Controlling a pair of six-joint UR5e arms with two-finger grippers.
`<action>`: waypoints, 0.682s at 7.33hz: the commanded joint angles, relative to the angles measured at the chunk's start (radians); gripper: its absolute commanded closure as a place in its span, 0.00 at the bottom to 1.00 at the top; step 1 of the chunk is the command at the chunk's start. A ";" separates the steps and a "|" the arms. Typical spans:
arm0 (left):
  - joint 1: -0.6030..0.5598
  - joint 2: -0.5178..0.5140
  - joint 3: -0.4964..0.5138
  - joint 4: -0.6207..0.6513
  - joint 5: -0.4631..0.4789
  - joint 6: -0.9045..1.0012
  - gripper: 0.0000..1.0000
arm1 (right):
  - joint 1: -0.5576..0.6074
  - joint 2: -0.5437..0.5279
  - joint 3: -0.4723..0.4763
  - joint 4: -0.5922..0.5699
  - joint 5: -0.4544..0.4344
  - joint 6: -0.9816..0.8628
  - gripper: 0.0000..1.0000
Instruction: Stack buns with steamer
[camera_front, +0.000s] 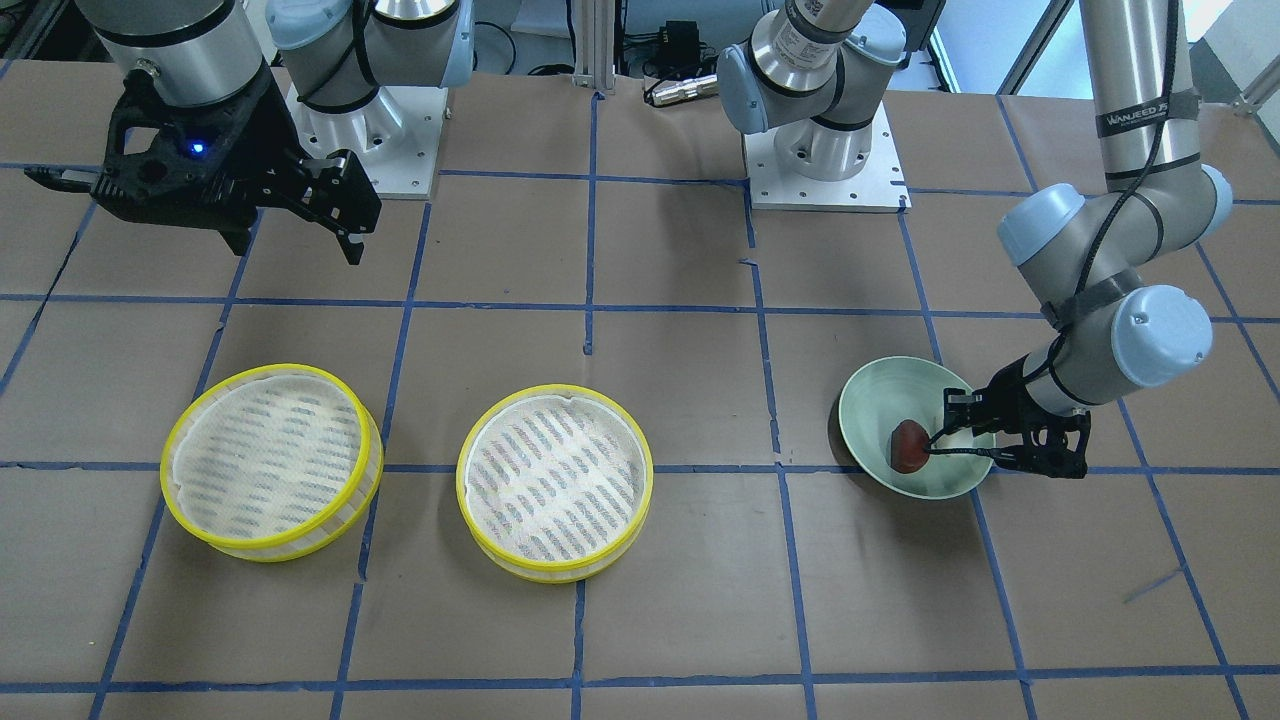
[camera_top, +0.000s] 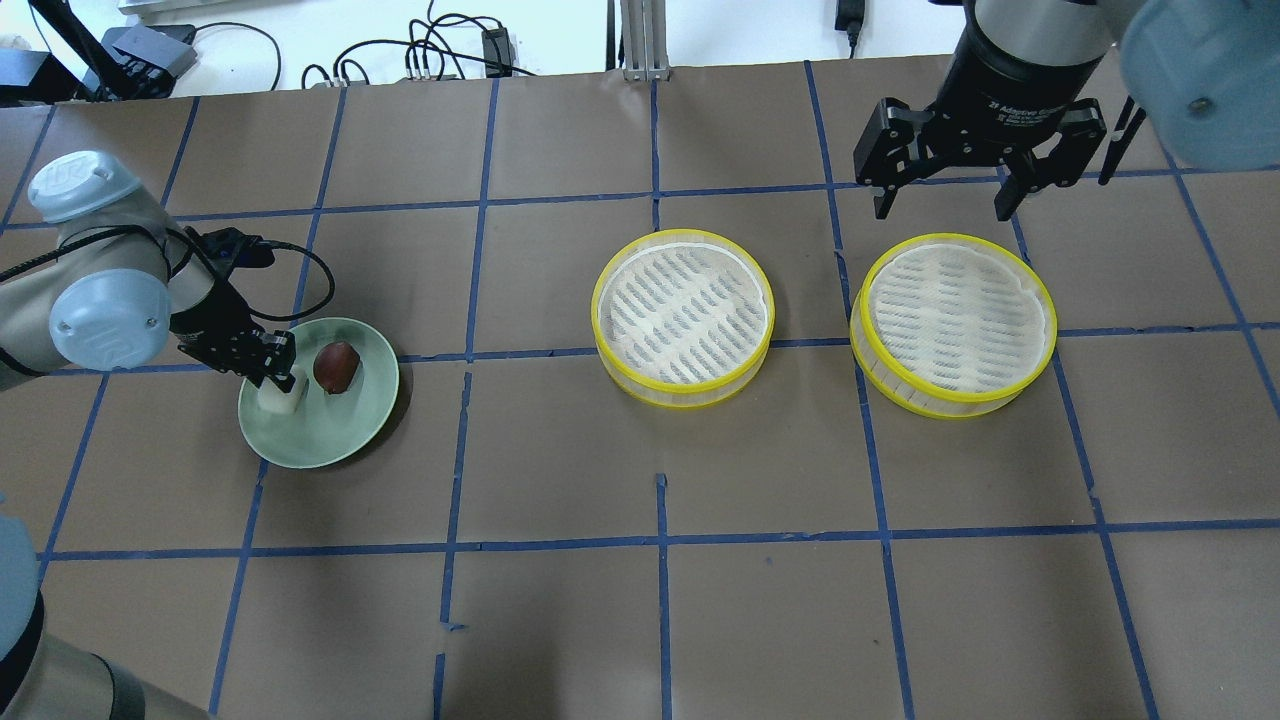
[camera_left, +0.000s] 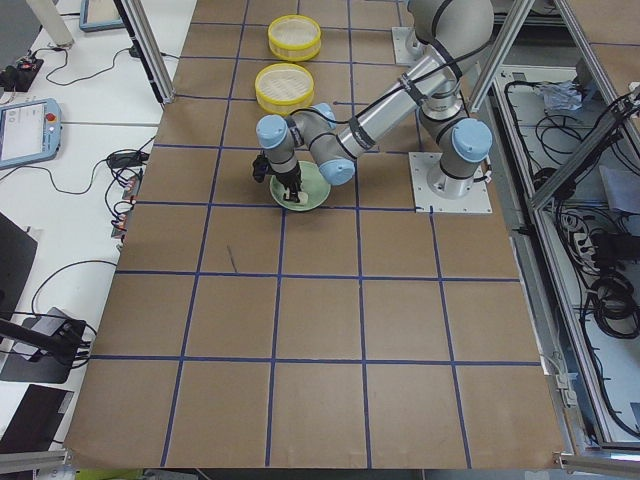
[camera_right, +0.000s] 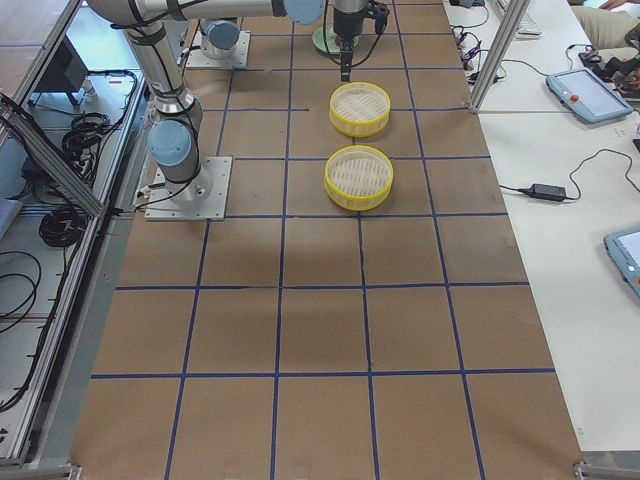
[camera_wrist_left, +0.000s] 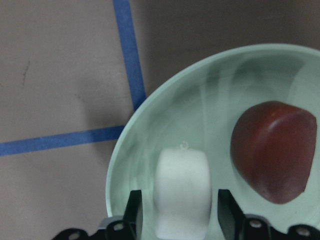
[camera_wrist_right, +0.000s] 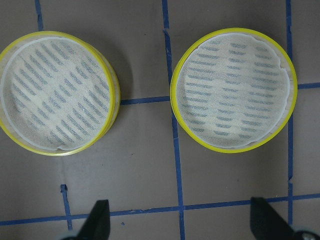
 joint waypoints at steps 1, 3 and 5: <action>0.000 0.020 0.024 0.002 0.002 0.001 0.95 | 0.000 0.000 0.000 0.003 -0.001 0.000 0.00; -0.046 0.100 0.099 -0.109 0.034 -0.028 0.95 | -0.003 0.002 0.006 0.018 -0.004 -0.009 0.00; -0.247 0.140 0.249 -0.278 0.001 -0.330 0.95 | -0.035 0.005 0.035 0.009 -0.022 -0.040 0.00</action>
